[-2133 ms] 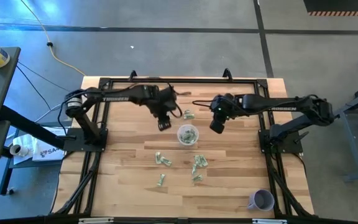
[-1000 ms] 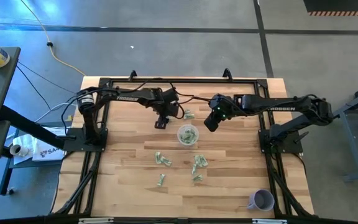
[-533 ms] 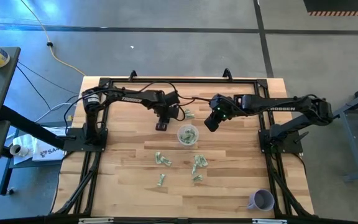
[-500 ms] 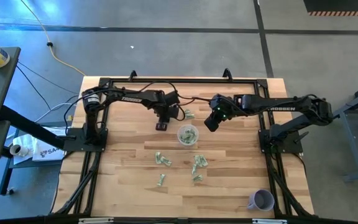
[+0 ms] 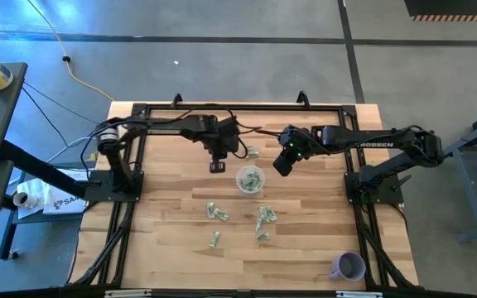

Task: Pick and place Stevia / Truvia into bins
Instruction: Put the white stevia packet into the transparent container

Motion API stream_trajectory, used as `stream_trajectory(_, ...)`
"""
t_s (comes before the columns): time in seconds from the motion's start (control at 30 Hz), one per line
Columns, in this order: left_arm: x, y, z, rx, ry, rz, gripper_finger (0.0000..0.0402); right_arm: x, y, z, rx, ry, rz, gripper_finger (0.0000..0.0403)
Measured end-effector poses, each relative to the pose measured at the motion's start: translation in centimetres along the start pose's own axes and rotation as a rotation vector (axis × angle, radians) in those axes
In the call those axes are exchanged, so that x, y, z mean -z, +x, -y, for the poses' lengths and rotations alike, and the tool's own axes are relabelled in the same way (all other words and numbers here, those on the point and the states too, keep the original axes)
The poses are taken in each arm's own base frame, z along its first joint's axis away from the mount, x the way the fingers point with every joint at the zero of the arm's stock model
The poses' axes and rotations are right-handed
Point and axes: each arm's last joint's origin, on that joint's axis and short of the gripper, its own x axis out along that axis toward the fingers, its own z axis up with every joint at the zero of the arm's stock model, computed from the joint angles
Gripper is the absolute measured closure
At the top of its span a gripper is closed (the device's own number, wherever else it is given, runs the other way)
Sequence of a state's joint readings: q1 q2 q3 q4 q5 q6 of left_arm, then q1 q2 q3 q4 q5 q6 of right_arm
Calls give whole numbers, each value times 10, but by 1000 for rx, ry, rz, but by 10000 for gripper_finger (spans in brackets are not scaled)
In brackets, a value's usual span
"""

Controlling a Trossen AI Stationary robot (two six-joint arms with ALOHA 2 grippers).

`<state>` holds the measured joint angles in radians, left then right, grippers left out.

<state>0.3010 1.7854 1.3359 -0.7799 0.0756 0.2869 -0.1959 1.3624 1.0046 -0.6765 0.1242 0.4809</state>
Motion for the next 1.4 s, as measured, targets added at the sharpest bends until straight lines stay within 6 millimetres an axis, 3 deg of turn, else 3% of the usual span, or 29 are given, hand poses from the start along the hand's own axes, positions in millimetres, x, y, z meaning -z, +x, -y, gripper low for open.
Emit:
stream_trajectory(0.17, -33, -54, 10, 91, -23, 256, 378, 0, 0, 0, 4, -39, 2, 320)
stream_trajectory(0.37, -62, -84, 15, 382, -63, 489, 378, 2, 0, 1, -5, -99, -29, 320)
stream_trajectory(0.53, -65, -71, 15, 459, -123, 511, 366, 7, 0, 2, 4, -135, -77, 320)
stream_trajectory(0.87, -70, -3, 33, 531, -220, 391, 377, 20, -4, -14, -53, -273, -136, 320)
stream_trajectory(1.0, -70, 13, 45, 444, -235, 334, 335, 26, -6, -23, -70, -312, -139, 320)
stream_trajectory(1.23, -62, 12, 54, 329, -257, 231, 217, 30, -7, -29, -56, -333, -126, 320)
stream_trajectory(1.4, -63, -27, 59, 381, -260, 173, 173, 29, -7, -28, -44, -337, -119, 320)
